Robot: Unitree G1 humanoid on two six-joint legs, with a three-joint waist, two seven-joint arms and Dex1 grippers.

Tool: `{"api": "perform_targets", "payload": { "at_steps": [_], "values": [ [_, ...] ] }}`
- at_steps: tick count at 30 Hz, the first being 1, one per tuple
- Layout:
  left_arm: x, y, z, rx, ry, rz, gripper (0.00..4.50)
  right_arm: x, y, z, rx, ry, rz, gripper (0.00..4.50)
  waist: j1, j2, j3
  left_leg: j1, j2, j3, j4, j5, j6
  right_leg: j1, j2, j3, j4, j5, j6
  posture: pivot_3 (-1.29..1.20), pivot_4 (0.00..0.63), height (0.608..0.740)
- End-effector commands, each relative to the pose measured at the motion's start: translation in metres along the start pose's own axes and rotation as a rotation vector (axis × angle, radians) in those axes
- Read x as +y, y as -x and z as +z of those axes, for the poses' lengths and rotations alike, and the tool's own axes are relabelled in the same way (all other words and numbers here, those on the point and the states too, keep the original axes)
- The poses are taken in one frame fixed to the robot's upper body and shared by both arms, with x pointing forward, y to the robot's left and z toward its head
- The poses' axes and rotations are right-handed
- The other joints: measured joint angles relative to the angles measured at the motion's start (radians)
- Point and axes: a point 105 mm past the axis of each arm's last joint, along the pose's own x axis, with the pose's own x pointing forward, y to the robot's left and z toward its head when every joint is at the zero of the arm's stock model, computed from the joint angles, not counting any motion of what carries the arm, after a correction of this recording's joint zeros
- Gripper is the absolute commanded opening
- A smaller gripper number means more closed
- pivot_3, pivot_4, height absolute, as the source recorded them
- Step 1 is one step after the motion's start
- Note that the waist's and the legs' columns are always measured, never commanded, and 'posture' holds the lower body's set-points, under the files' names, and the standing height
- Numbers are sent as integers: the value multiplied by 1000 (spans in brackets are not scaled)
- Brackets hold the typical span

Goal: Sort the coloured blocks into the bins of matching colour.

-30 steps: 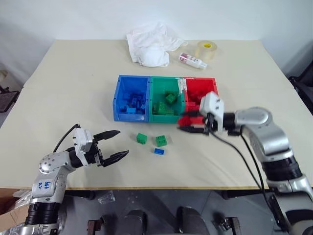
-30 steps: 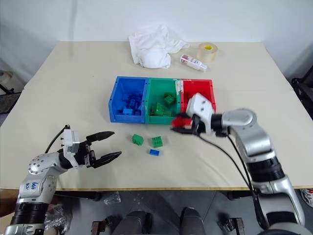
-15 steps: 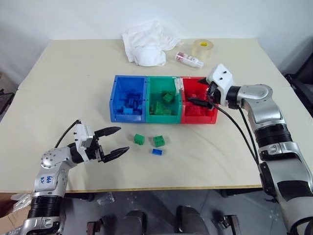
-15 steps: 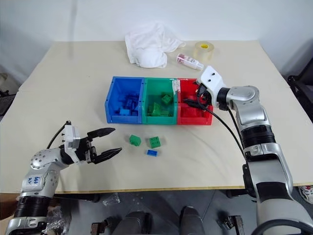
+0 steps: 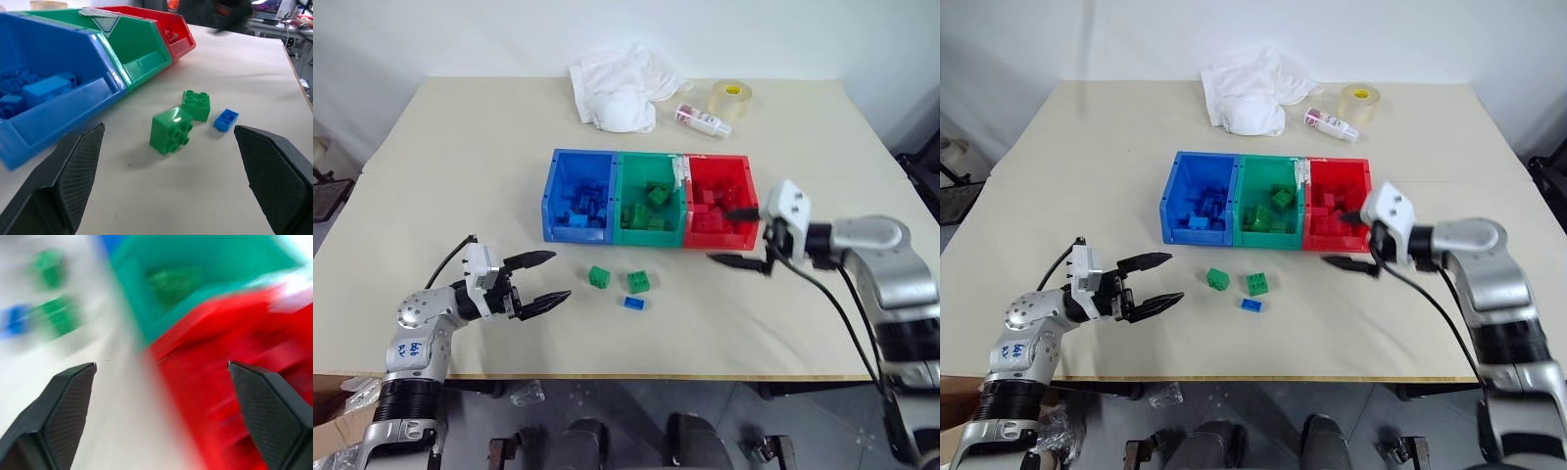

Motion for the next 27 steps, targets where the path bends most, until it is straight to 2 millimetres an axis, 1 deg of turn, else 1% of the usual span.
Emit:
{"api": "perform_targets", "payload": {
  "at_steps": [1, 5, 7, 10, 13, 15, 18, 20, 22, 27],
  "values": [
    [3, 3, 6, -6, -37, -13, 4500, 18, 29, 2, 28, 0, -3, 4476, 1, 0, 0, 0, 0, 0, 0, 0, 0, 0, 0, 0, 0, 0, 0, 0, 150, 740],
    [6, 6, 6, 0, -41, -17, 4500, 32, 53, -21, 129, -57, -19, 4476, 6, 0, 0, 0, 0, 1, 0, 0, 0, 1, 0, 0, -1, 0, 0, 0, 150, 740],
    [7, 8, 6, 8, -42, -20, 4500, 36, 62, -27, 156, -74, -27, 4476, 6, 0, 0, 0, 0, 2, 0, 0, 0, 1, 0, 0, -1, 0, 0, 0, 150, 740],
    [8, 10, 7, 14, -45, -23, 4500, 36, 63, -24, 153, -74, -28, 4476, 3, 0, 0, 1, 1, 3, 0, 0, 0, 1, 0, 1, 0, 0, 0, 0, 150, 740],
    [9, 10, 9, 14, -49, -25, 4500, 35, 54, -20, 142, -62, -11, 4476, 2, 0, 0, 1, 1, 2, 0, 0, 0, 1, 0, 1, 0, 0, 0, 0, 150, 740],
    [9, 11, 11, 15, -53, -27, 4500, 35, 42, -15, 116, -50, 11, 4476, 2, 0, 0, 1, 1, 2, 0, 0, 0, 1, 0, 1, -1, 0, 0, 0, 150, 740],
    [9, 14, 13, 17, -59, -24, 4500, 37, 16, -3, 64, -14, 58, 4476, -3, 0, 0, 1, 1, 2, 0, 0, 0, 1, 0, 1, -1, 0, 0, 0, 150, 740],
    [8, 17, 14, 18, -64, -13, 4500, 40, -10, 7, 19, 16, 102, 4476, -7, 0, 0, 1, 2, 2, 0, 0, 0, 0, 0, 1, -1, 0, 0, 0, 150, 740],
    [8, 19, 15, 20, -66, -3, 4500, 41, -31, 14, -6, 34, 131, 4476, -6, 0, 0, 1, 2, 2, 0, 0, 0, 0, 1, 1, -1, 0, 0, 0, 150, 740],
    [1, 24, 16, 19, -67, 20, 4500, 46, -82, 22, -51, 68, 207, 4476, -5, 0, 0, 1, 0, 0, -1, 0, 0, 0, 0, 1, 0, 0, 0, 0, 150, 740]
  ]
}}
